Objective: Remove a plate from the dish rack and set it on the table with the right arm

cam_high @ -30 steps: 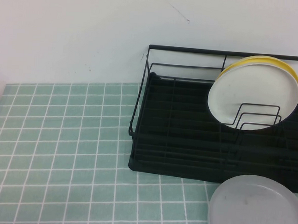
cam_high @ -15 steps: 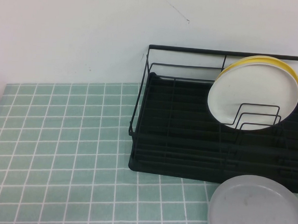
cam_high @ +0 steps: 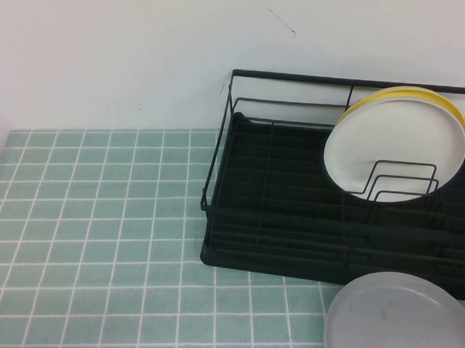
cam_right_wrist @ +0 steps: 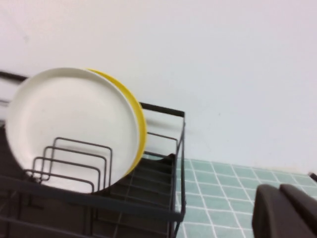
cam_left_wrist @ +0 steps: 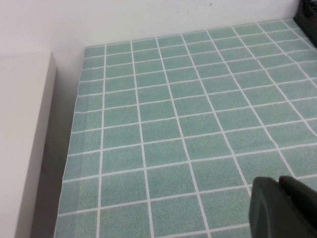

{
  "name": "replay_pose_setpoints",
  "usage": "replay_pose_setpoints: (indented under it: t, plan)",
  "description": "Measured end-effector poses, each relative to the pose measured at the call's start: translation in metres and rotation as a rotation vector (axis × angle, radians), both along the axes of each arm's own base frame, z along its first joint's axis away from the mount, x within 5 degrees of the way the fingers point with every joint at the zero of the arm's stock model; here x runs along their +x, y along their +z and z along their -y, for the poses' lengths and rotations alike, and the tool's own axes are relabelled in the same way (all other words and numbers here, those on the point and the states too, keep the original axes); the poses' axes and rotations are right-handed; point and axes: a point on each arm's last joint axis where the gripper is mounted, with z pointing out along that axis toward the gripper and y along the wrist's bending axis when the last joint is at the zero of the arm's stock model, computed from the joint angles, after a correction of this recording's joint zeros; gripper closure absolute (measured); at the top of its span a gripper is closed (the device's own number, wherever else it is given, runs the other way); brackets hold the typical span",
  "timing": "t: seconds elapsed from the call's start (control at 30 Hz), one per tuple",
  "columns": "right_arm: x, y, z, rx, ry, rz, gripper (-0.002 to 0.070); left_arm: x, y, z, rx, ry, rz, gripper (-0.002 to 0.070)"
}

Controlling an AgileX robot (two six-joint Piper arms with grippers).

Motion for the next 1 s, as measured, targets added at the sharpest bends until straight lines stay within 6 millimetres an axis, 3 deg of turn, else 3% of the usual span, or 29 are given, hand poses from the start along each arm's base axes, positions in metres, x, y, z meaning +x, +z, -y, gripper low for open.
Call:
replay_pose_setpoints:
  t: [0.07, 0.17, 0.57, 1.0]
  plan:
    - [-0.002, -0.023, 0.002, 0.033, -0.022, 0.044, 0.0678, 0.000, 0.000, 0.000, 0.000, 0.000, 0.000, 0.0678]
    - [-0.007, -0.035, 0.001, 0.074, -0.020, 0.063, 0.0678, 0.000, 0.000, 0.000, 0.000, 0.000, 0.000, 0.0678]
    - [-0.009, -0.039, 0.000, 0.054, -0.007, 0.035, 0.0678, 0.000, 0.000, 0.000, 0.000, 0.000, 0.000, 0.0678]
    - [-0.013, -0.066, -0.005, 0.049, 0.035, -0.278, 0.0678, 0.000, 0.000, 0.000, -0.002, 0.001, 0.000, 0.0678]
